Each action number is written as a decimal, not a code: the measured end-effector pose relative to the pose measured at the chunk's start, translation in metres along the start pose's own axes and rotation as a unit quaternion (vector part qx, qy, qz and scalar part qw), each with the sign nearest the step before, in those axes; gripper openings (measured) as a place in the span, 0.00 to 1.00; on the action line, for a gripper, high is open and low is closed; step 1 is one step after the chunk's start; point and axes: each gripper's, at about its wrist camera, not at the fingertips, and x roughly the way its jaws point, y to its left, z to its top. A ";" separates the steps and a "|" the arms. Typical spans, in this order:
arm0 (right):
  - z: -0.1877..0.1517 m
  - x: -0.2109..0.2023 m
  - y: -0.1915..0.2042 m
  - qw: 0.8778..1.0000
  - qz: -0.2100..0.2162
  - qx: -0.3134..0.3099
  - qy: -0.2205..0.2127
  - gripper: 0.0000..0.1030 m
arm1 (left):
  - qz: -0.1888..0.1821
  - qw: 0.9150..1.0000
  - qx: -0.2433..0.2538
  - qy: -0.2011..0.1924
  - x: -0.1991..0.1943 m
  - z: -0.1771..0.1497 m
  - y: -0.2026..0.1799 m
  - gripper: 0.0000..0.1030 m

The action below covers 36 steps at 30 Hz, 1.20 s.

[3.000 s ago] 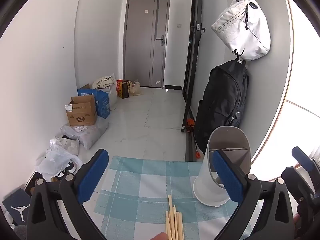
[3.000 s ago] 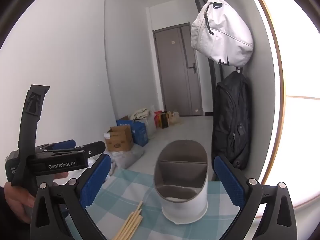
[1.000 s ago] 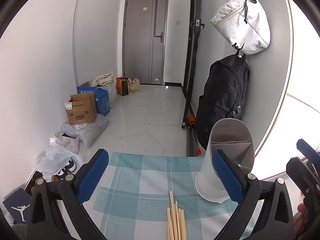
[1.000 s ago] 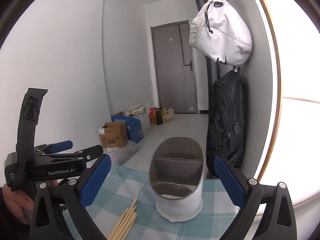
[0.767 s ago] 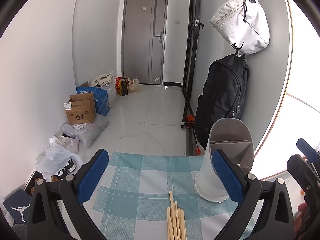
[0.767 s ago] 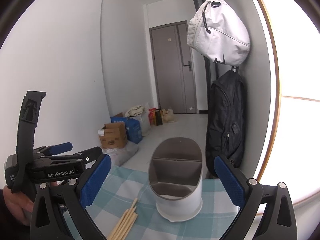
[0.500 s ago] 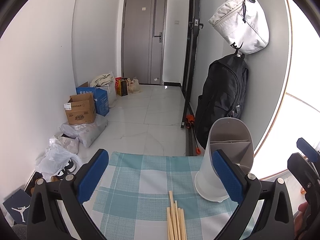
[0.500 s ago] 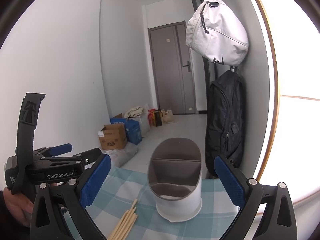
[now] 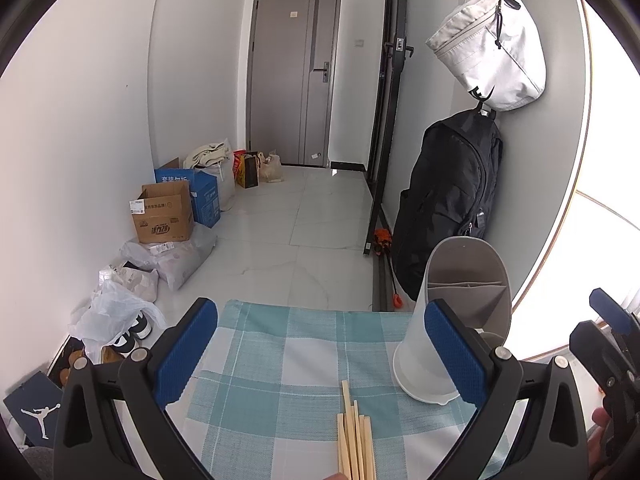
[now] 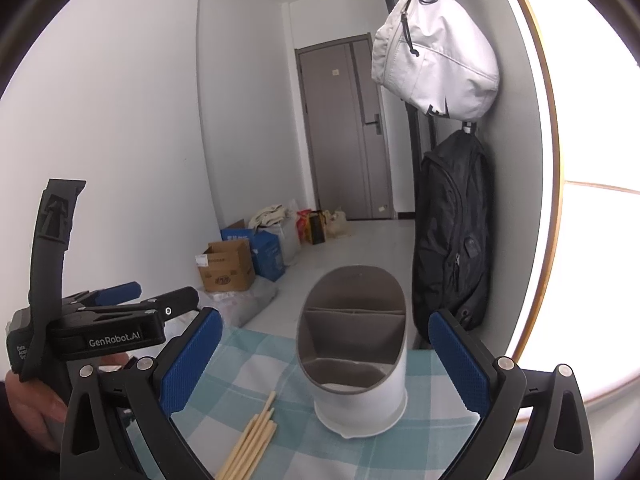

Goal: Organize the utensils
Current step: 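Lower the right tool onto the wooden chopstick bundle and grasp one chopstick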

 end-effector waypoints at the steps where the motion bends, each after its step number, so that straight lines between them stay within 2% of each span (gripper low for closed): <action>1: -0.001 0.002 0.001 1.000 0.005 0.002 0.009 1.00 | 0.001 1.000 0.000 0.003 0.001 0.000 0.002 0.98; 5: -0.014 0.021 0.003 0.996 0.045 0.027 0.078 1.00 | 0.005 1.000 -0.007 0.018 0.006 0.001 0.016 0.98; 8: -0.032 0.040 0.007 0.984 0.084 0.064 0.145 0.99 | 0.016 0.999 -0.016 0.031 0.011 0.000 0.032 0.98; 11: -0.055 0.067 0.019 0.964 0.113 0.086 0.226 0.79 | 0.018 0.998 -0.037 0.049 0.017 -0.001 0.050 0.98; 12: -0.060 0.074 0.024 0.960 0.112 0.083 0.242 0.69 | 0.019 0.997 -0.046 0.053 0.019 -0.001 0.058 0.98; 16: -0.077 0.106 0.043 0.942 0.118 0.082 0.305 0.62 | 0.028 0.995 -0.063 0.069 0.026 -0.003 0.076 0.98; 19: -0.079 0.128 0.058 0.935 0.118 0.079 0.325 0.60 | 0.034 0.994 -0.074 0.078 0.029 -0.006 0.089 0.98; 23: -0.073 0.160 0.076 0.935 0.088 0.072 0.337 0.58 | 0.039 0.991 -0.090 0.091 0.033 -0.011 0.104 0.98; 27: -0.075 0.196 0.084 0.926 0.036 0.058 0.371 0.47 | 0.040 0.988 -0.107 0.102 0.036 -0.012 0.120 0.98; 32: -0.081 0.220 0.086 0.916 -0.030 0.016 0.400 0.41 | 0.036 0.985 -0.127 0.113 0.040 -0.013 0.133 0.98; 35: -0.084 0.229 0.083 0.909 -0.040 0.014 0.415 0.40 | 0.030 0.982 -0.139 0.121 0.042 -0.015 0.141 0.98; 36: -0.084 0.231 0.083 0.907 -0.040 0.012 0.419 0.36 | 0.029 0.982 -0.143 0.124 0.042 -0.015 0.142 0.98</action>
